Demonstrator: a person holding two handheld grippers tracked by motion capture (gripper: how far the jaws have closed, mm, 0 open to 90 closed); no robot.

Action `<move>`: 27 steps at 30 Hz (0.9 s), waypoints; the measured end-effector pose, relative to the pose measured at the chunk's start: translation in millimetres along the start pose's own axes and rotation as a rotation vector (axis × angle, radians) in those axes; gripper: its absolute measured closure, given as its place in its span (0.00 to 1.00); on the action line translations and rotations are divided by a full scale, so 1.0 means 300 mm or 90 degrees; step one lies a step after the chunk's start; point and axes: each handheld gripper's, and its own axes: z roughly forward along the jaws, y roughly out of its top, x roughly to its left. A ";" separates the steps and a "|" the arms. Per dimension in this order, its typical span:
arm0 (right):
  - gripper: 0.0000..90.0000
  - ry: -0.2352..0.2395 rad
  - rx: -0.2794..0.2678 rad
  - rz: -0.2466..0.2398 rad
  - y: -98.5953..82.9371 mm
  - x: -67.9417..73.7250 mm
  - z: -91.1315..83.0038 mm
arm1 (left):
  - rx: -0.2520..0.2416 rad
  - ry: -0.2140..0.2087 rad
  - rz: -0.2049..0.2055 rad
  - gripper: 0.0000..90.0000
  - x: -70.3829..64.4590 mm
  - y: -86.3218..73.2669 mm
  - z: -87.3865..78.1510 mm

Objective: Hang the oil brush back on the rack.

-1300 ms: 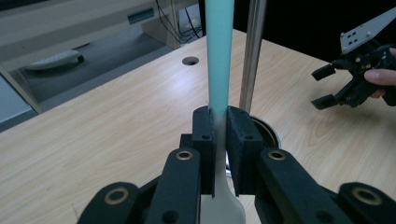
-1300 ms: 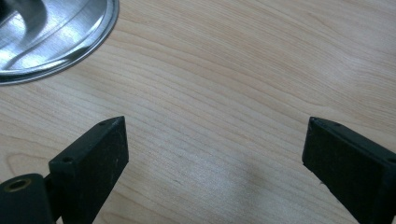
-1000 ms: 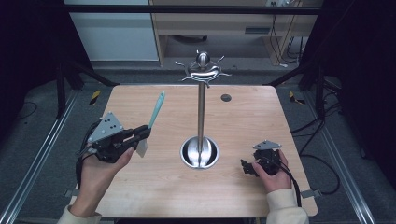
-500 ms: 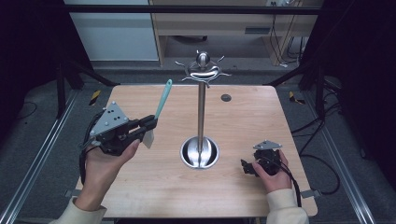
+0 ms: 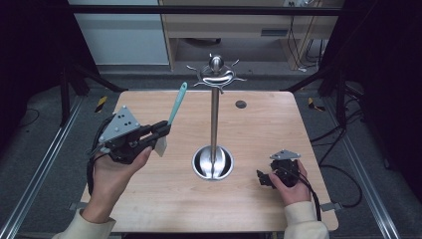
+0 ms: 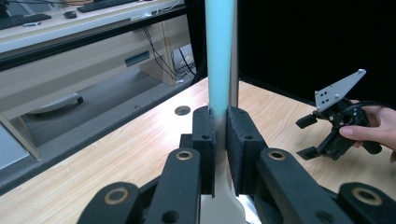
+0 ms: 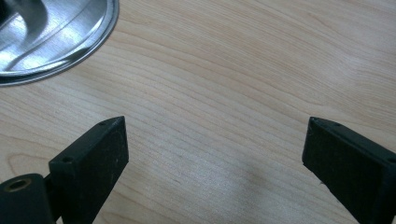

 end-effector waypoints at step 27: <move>0.09 0.002 -0.004 0.002 0.000 0.000 -0.001 | 0.011 -0.011 0.003 0.91 -0.010 0.018 0.040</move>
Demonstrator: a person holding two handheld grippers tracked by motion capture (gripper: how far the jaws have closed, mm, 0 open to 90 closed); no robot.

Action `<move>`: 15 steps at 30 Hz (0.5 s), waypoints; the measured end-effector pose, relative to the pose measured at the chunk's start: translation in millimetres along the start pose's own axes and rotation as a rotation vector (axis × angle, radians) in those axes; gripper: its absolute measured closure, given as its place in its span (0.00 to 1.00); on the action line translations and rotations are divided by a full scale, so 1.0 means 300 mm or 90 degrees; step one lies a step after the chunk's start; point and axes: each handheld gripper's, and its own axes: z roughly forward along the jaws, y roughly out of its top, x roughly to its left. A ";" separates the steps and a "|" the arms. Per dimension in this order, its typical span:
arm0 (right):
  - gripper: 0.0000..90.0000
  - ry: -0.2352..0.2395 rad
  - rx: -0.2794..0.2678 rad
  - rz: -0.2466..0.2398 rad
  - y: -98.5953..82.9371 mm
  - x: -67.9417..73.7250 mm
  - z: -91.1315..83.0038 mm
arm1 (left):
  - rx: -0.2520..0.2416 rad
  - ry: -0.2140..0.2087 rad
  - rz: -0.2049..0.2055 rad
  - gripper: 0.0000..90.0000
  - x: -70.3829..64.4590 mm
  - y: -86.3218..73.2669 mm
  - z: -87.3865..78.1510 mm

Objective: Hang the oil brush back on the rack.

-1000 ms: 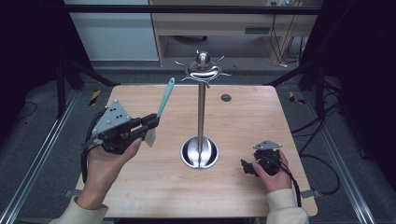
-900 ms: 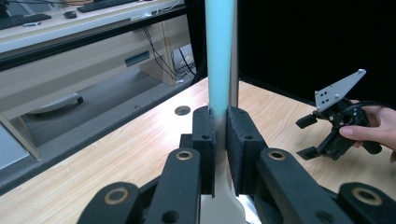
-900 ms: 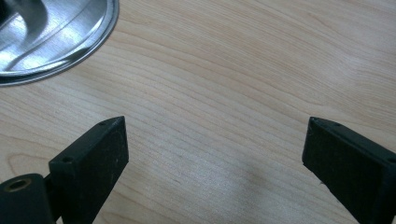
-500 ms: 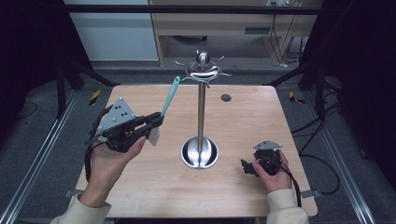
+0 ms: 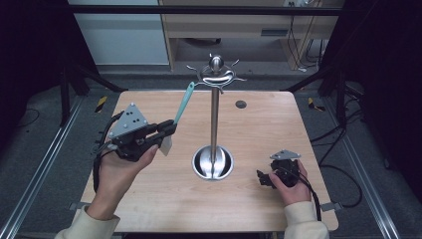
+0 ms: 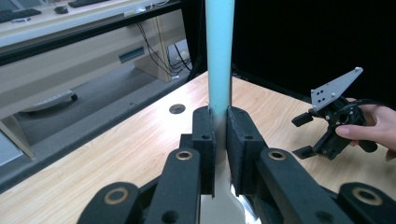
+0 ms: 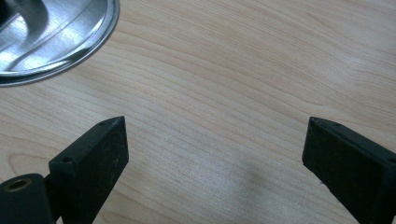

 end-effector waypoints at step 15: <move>0.09 0.002 0.001 0.002 0.000 0.000 -0.002 | 0.010 -0.009 -0.004 0.91 0.000 0.007 0.042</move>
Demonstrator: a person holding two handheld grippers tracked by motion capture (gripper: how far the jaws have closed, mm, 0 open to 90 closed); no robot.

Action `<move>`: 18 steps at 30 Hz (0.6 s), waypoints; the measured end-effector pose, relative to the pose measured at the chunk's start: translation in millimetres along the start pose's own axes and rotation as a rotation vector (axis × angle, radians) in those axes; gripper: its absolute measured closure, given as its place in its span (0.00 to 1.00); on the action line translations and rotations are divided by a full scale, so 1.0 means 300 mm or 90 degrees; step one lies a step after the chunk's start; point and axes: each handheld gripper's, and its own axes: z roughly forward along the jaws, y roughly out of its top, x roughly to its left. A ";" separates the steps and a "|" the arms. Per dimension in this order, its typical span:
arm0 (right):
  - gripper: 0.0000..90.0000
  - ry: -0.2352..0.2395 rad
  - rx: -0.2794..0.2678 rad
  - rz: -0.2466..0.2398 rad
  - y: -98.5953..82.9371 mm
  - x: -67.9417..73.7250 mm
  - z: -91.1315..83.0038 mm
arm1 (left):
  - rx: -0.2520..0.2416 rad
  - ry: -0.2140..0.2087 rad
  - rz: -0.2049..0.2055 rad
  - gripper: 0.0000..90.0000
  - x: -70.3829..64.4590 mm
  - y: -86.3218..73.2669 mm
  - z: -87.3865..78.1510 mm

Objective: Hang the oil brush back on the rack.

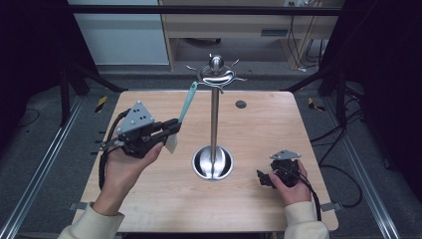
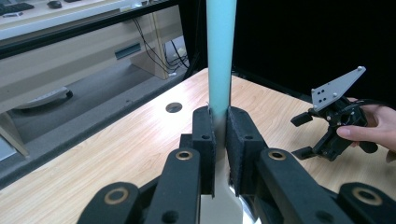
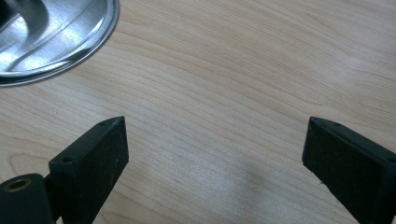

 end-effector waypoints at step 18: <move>0.09 0.000 -0.001 0.000 0.000 -0.001 -0.001 | 0.012 -0.006 0.001 0.91 0.005 0.005 0.030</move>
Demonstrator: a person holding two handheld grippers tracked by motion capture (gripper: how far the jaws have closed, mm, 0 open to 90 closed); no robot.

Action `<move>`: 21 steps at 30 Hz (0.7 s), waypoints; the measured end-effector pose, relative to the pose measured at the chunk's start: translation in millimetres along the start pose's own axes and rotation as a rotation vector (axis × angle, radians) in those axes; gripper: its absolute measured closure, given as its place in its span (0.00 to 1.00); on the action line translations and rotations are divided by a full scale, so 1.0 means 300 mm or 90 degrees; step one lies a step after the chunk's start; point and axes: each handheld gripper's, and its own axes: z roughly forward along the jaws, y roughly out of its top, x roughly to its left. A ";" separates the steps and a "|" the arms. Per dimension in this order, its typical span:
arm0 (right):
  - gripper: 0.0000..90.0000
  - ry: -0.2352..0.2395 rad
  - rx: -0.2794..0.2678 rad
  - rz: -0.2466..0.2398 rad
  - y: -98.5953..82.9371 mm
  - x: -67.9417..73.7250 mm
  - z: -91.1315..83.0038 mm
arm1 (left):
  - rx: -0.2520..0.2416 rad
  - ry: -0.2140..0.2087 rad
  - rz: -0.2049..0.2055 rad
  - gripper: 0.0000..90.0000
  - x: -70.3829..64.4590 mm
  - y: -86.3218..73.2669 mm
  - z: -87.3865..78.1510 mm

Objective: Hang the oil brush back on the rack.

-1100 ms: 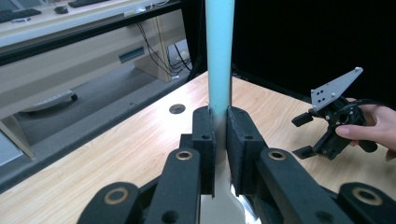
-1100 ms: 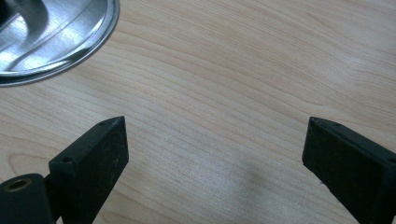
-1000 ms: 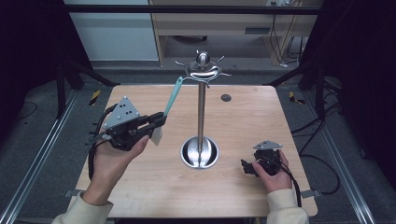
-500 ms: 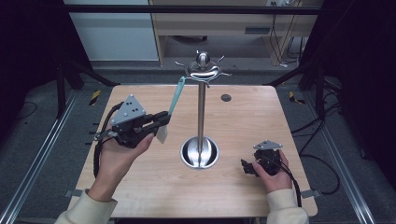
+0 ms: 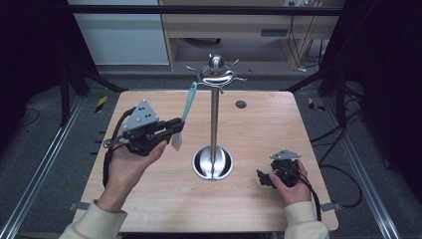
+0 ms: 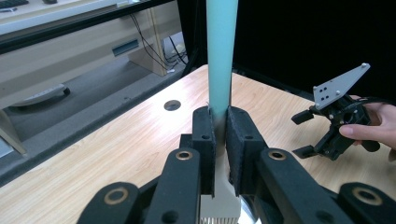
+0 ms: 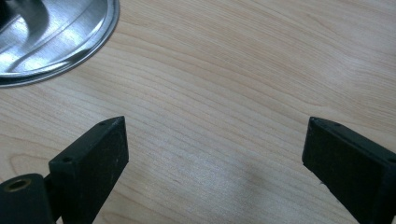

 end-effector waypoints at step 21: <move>0.09 0.002 -0.001 -0.002 0.001 0.000 0.000 | -0.002 -0.009 -0.006 0.91 0.012 0.004 0.051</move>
